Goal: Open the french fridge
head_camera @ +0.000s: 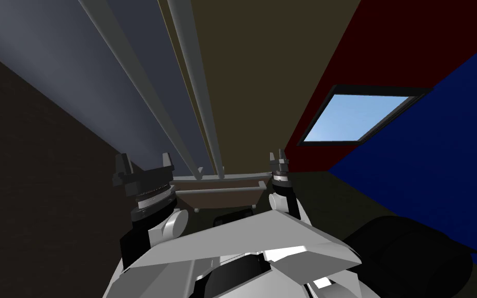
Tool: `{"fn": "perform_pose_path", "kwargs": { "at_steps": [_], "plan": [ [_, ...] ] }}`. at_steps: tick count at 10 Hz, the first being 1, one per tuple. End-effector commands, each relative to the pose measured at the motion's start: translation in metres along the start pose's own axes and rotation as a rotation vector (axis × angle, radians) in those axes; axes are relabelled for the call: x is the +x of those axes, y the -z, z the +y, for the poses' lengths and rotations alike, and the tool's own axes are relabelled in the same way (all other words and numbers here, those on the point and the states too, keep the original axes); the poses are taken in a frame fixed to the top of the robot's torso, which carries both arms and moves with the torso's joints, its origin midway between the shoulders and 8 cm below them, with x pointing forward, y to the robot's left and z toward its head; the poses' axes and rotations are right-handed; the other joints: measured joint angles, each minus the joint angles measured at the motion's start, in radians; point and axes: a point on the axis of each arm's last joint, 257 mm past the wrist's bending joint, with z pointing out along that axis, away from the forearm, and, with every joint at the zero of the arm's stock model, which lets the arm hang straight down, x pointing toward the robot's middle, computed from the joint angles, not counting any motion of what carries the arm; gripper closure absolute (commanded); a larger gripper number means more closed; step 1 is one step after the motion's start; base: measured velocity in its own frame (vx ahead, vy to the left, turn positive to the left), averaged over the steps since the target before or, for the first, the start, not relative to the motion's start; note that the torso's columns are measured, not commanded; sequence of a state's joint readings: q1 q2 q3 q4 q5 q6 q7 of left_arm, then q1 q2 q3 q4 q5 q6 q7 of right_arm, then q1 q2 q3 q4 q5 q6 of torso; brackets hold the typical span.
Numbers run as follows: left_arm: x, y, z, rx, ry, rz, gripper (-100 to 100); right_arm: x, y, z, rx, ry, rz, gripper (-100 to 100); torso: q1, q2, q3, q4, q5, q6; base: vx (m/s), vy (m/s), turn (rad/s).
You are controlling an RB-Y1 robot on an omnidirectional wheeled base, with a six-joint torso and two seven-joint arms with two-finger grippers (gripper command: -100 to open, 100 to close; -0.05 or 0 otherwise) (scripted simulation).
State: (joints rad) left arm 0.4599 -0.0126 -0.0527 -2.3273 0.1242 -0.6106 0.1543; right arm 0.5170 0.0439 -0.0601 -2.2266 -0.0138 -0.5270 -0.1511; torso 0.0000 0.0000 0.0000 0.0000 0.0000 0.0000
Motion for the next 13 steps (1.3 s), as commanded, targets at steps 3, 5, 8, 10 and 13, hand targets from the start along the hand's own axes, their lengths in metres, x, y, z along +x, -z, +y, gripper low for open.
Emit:
{"fn": "perform_pose_path", "kwargs": {
  "at_steps": [3,5,8,10,13],
  "plan": [
    [0.0000,0.0000,-0.0001,0.000,0.000,0.000,0,0.0000,0.0000,0.0001,0.000,0.000,0.000,0,0.000,0.175,-0.351,0.176,0.000,0.000,0.000,0.000,0.000],
    [0.0000,0.0000,-0.0001,0.000,0.000,0.000,0,0.0000,0.0000,0.0001,0.000,0.000,0.000,0,0.000,0.322,-0.644,0.322,0.000,0.000,0.000,0.000,0.000],
    [0.0000,-0.0001,-0.0001,0.000,0.000,0.000,0,0.0000,-0.0001,0.0002,0.000,0.000,0.000,0,0.000,0.544,-1.087,0.544,0.000,0.000,0.000,0.000,0.000],
    [0.0036,-0.0009,0.0017,-0.014,-0.001,0.028,-100,0.0000,-0.0001,0.0002,0.000,0.000,0.000,0,0.000,0.691,-1.382,0.691,0.000,0.000,0.006,-0.003,0.016],
    [0.0091,-0.0037,0.0083,-0.056,0.008,0.075,-100,-0.0002,0.0005,-0.0005,0.002,0.000,0.000,0,-0.001,0.735,-1.476,0.737,0.000,-0.001,0.007,-0.022,0.064]
  ]
}}
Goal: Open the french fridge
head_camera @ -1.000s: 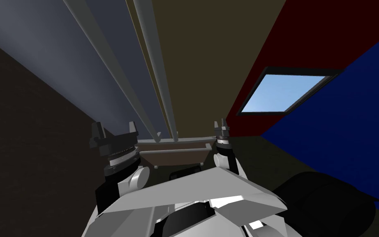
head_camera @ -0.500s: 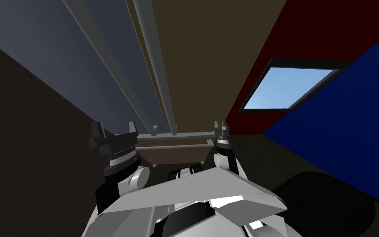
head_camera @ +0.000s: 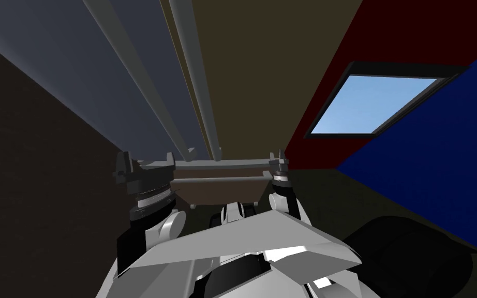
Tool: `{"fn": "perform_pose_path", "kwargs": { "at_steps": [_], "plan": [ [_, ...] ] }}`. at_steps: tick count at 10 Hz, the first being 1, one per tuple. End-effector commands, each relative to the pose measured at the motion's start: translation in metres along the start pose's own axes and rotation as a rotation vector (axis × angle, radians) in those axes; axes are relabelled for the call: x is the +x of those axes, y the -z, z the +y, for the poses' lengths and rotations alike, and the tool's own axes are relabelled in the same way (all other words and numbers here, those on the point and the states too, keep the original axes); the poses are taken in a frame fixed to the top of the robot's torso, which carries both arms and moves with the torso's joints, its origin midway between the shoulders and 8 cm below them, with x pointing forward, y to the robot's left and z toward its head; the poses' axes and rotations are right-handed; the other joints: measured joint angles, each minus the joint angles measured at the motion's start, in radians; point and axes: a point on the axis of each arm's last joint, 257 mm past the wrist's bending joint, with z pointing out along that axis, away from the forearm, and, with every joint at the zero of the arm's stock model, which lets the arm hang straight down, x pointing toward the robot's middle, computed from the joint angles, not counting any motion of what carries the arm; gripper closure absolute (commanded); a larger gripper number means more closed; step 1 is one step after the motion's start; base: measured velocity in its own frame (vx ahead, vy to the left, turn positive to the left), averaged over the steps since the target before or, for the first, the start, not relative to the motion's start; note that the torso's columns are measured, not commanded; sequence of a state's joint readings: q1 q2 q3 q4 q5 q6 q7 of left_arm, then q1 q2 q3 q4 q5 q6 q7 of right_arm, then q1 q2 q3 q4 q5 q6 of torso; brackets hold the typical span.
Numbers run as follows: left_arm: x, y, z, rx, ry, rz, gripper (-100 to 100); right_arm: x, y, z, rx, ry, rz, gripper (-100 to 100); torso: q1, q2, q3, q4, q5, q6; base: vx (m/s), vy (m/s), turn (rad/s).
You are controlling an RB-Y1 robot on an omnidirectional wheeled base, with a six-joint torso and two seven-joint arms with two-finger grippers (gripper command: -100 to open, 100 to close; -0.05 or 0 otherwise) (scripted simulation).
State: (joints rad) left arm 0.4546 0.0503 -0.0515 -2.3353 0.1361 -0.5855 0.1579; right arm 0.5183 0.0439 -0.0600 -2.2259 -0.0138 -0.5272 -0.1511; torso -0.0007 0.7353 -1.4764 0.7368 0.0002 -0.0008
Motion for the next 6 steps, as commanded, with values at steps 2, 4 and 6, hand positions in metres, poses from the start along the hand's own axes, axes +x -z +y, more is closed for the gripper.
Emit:
{"fn": "perform_pose_path", "kwargs": {
  "at_steps": [2,4,6],
  "plan": [
    [0.003,-0.004,0.011,-0.064,0.026,0.037,-100,-0.001,0.002,-0.003,0.009,0.001,-0.001,0,-0.001,-0.002,-0.004,0.002,0.001,-0.001,0.007,-0.036,0.109],
    [0.003,-0.007,0.020,-0.109,0.053,0.041,-100,-0.002,0.005,-0.007,0.023,0.003,-0.003,0,-0.001,-0.006,-0.007,0.001,0.002,-0.002,0.011,-0.044,0.122],
    [0.002,-0.010,0.028,-0.155,0.087,0.038,-100,-0.003,0.010,-0.013,0.043,0.004,-0.005,0,-0.004,-0.011,-0.012,0.002,0.003,-0.003,0.016,-0.069,0.176]
  ]
}}
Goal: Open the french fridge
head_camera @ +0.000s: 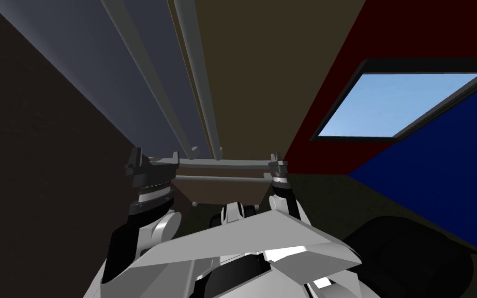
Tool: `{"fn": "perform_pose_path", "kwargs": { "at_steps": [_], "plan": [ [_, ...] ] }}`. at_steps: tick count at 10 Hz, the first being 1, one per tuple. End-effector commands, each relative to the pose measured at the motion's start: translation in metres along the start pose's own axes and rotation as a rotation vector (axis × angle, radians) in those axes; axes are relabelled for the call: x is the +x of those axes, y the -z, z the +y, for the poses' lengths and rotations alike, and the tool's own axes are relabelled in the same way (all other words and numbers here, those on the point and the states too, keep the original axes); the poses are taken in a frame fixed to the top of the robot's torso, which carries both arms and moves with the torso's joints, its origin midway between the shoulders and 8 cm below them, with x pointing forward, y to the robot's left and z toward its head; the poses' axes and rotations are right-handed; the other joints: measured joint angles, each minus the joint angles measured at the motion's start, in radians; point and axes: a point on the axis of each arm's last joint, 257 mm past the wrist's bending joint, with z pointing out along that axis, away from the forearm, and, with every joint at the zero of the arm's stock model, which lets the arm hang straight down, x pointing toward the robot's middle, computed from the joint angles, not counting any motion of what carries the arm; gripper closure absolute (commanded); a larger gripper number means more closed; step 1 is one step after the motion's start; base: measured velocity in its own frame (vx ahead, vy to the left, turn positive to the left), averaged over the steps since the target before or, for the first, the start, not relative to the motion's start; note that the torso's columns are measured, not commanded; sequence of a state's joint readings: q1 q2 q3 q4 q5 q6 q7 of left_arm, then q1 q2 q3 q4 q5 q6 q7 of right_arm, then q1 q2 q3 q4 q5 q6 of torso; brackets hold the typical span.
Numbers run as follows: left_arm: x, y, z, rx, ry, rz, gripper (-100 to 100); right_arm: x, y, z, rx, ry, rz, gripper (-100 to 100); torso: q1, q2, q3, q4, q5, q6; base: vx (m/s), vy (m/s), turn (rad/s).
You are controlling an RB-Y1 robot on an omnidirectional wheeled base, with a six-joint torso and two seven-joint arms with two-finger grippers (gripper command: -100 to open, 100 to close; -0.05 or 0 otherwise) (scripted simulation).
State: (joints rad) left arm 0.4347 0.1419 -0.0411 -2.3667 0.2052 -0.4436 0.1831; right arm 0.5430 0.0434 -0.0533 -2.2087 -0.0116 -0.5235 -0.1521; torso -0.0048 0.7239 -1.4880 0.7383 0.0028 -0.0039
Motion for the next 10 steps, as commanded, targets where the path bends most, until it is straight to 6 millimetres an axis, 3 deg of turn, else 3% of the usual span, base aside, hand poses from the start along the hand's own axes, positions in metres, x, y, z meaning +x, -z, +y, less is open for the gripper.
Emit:
{"fn": "perform_pose_path", "kwargs": {
  "at_steps": [1,7,10],
  "plan": [
    [-0.001,-0.002,0.009,-0.045,0.030,-0.003,-100,-0.001,0.003,-0.004,0.013,0.001,-0.002,0,-0.001,-0.004,-0.003,0.000,0.001,-0.001,0.020,-0.046,0.071],
    [-0.005,-0.006,0.036,-0.169,0.117,-0.022,-100,-0.002,0.015,-0.016,0.051,0.004,-0.004,0,-0.002,-0.005,-0.002,-0.005,-0.003,-0.002,-0.017,-0.040,0.114],
    [-0.005,-0.006,0.036,-0.169,0.117,-0.022,-100,-0.001,0.016,-0.014,0.047,0.005,-0.002,0,0.000,-0.005,-0.001,-0.006,-0.004,0.000,-0.002,-0.002,0.007]
  ]
}}
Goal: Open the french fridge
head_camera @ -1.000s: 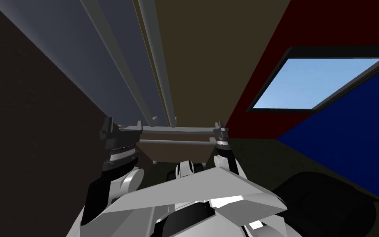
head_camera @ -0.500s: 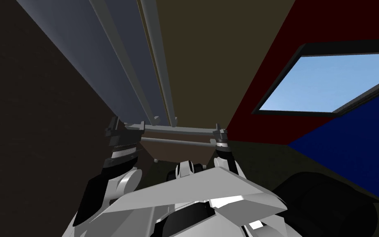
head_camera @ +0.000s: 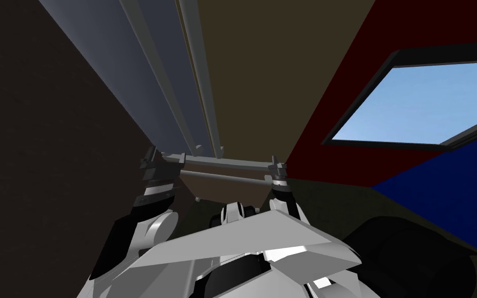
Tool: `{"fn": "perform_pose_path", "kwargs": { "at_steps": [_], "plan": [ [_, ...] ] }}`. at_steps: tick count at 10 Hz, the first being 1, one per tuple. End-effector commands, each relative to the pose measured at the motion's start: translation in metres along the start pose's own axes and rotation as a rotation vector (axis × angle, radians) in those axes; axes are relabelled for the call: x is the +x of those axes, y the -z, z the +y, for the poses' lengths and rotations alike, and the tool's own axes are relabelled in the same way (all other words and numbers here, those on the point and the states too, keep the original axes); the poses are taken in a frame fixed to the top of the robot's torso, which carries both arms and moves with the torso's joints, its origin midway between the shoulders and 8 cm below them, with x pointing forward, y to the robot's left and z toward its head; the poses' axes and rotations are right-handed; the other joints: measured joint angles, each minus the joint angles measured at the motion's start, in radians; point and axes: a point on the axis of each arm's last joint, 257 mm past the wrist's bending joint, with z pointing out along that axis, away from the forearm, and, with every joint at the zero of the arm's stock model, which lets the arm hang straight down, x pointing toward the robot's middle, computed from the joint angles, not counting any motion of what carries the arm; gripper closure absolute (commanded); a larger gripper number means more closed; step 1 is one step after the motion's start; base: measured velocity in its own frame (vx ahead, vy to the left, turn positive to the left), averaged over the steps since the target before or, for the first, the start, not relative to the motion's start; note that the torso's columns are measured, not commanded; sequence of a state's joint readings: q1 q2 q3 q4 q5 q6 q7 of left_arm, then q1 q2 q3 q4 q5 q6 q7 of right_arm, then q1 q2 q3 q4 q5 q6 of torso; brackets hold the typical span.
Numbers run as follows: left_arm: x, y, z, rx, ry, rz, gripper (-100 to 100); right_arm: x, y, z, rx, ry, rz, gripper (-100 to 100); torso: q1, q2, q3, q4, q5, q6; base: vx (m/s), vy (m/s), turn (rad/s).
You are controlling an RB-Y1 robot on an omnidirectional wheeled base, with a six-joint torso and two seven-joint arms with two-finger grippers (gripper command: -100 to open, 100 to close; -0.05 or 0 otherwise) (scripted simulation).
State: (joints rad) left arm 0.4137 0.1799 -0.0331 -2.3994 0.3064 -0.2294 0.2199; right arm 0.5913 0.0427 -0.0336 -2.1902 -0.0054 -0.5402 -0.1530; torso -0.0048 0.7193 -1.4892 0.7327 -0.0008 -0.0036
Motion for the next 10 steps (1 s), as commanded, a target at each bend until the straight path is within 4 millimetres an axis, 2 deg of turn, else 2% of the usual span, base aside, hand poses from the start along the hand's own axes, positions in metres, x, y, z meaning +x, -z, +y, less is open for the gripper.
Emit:
{"fn": "perform_pose_path", "kwargs": {
  "at_steps": [1,5,10],
  "plan": [
    [0.000,0.000,0.000,0.000,0.000,0.000,-100,0.000,0.001,0.001,-0.002,0.001,0.000,0,0.000,0.001,0.001,0.000,0.000,-0.001,0.004,0.004,-0.013],
    [0.000,0.000,0.000,0.000,0.000,0.000,-100,0.000,0.002,0.004,-0.009,0.003,0.001,0,0.000,0.004,0.002,0.001,0.000,-0.001,-0.002,-0.002,0.007],
    [-0.003,-0.001,0.014,0.044,0.001,0.007,-100,0.003,0.002,0.008,-0.021,0.000,0.008,0,-0.003,0.014,0.010,0.004,-0.002,0.005,-0.013,-0.002,-0.056]
  ]
}}
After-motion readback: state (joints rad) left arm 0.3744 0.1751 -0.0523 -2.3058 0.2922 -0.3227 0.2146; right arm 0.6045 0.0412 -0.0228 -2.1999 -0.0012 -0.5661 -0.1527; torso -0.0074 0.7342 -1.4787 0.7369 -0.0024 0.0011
